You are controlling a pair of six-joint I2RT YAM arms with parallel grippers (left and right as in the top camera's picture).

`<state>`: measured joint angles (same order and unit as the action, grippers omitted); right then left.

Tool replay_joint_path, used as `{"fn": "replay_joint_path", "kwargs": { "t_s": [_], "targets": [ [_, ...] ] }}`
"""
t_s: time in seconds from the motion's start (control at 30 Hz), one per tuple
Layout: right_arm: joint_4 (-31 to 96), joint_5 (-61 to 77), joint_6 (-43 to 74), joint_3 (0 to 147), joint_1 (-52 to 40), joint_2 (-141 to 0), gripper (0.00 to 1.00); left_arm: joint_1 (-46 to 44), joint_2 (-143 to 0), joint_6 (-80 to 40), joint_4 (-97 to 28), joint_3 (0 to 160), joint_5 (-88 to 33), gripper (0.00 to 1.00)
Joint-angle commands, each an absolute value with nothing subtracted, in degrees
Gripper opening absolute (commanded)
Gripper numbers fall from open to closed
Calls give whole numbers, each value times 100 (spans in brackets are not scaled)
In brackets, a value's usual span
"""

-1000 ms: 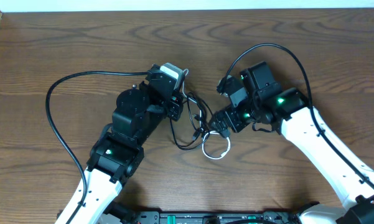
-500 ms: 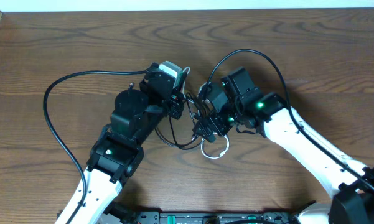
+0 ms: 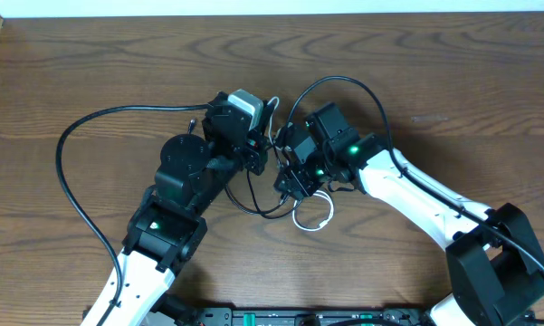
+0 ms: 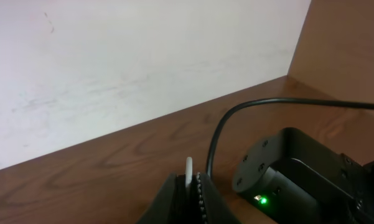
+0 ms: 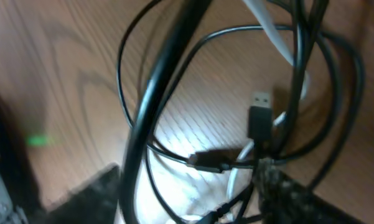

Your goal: Untangle cables

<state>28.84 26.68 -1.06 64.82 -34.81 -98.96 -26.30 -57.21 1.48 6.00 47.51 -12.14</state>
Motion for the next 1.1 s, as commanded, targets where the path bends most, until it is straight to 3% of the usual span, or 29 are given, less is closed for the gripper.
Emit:
{"fn": "replay_joint_path", "kwargs": {
  "t_s": [0.0,0.33,0.67,1.07],
  "targets": [
    [2906,2331,167,6469,-3533,-9913,1,-2617,-5642,117,639,4976,-1304,8],
    [3540,73,1717,6471,-2906,-9911,1,-2550,-5516,193,650,4976,-548,8],
    [3972,36,1763,6469,-1234,-9911,1,-1758,-5037,248,650,4976,-528,8],
    [3924,-283,1688,6469,-139,-9913,1,-248,-4460,-123,624,4976,-631,8]
  ]
}}
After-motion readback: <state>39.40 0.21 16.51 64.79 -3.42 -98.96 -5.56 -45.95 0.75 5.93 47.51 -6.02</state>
